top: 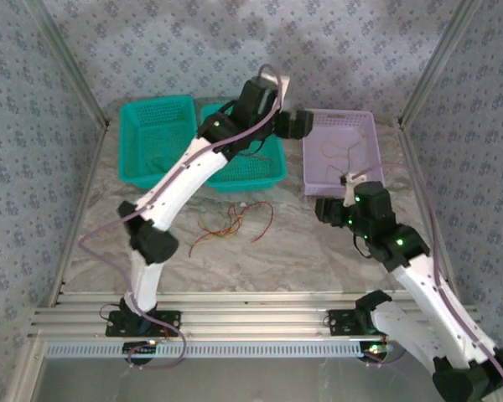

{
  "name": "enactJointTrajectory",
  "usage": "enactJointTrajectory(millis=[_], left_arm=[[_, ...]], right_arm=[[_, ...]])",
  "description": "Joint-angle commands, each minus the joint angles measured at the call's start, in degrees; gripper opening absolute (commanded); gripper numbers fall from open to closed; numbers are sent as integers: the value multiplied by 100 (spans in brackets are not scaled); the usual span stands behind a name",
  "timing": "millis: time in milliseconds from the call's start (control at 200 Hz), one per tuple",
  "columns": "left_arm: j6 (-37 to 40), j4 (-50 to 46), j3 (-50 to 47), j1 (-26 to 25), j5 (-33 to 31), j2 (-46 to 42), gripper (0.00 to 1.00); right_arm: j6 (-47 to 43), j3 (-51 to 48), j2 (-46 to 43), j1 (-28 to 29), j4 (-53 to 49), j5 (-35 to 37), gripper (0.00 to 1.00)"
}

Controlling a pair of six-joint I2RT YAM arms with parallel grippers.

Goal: Untangle the cables

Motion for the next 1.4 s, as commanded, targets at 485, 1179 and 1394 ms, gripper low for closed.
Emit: enactJointTrajectory(millis=[485,1179,1394], left_arm=[[-571,461,-6363,797,-552,-4647,100],[-1871,1184,-9299,1210,708,-5783,100],[-2018,1729,-9635,1217,966,-5345,100]], right_arm=[[213,372,2878,1523,2077,-789,67],[880,1829,5873,1935,2817,-1277,46],[962,2097,6198,1965,2848,-1322,38]])
